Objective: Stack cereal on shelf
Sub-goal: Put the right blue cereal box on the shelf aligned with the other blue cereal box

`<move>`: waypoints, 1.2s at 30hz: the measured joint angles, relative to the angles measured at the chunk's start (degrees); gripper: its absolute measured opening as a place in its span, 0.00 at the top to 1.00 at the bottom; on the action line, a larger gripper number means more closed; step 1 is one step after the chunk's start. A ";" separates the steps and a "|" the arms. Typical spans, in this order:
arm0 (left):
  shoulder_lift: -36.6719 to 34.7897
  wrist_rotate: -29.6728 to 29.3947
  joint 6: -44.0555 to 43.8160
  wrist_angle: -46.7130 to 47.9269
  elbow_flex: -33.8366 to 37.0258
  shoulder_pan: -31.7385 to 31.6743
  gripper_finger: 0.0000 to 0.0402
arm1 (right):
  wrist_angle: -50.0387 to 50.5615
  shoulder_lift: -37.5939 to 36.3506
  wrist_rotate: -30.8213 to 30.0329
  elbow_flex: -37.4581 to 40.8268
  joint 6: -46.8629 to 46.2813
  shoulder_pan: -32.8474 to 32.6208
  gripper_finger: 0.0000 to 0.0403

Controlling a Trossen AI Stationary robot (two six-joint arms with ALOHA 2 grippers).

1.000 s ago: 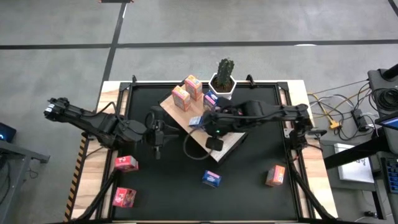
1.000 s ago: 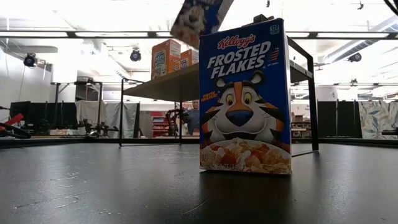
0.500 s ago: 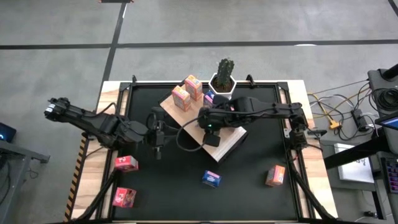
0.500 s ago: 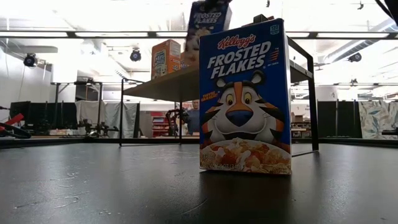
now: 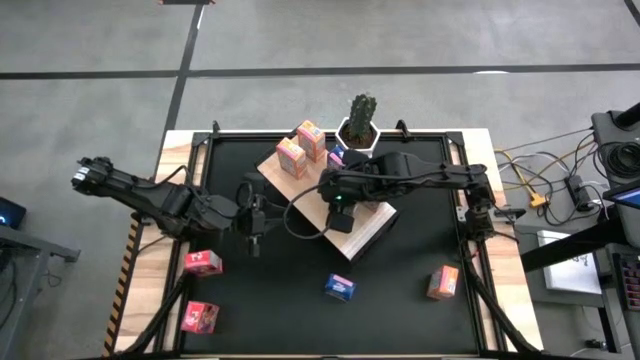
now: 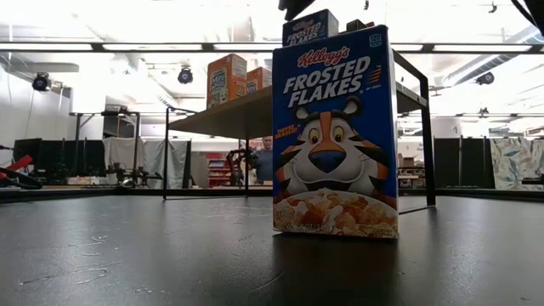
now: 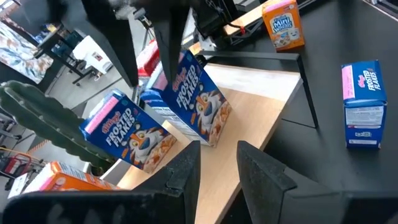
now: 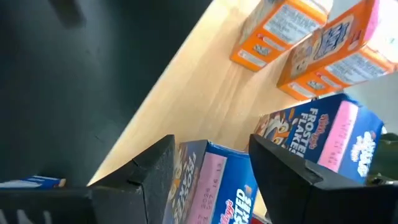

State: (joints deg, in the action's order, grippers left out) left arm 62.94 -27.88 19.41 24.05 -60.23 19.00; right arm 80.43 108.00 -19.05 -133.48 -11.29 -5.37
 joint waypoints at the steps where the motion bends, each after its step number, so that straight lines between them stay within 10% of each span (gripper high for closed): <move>1: 0.00 0.01 -0.30 -0.06 0.25 0.00 0.78 | 0.33 -0.21 0.40 -0.54 0.36 -0.24 0.52; 18: 0.07 0.02 -0.93 -2.88 3.44 0.00 0.78 | 9.60 -3.95 10.54 -0.03 8.06 -4.17 0.95; 36: 0.07 0.00 -1.08 -2.82 3.44 0.00 0.78 | 9.61 -5.85 4.48 11.73 7.82 -4.50 0.98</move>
State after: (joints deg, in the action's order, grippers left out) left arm 63.00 -27.88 18.33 21.23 -56.80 19.00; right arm 90.04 102.15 -14.57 -121.75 -3.48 -9.87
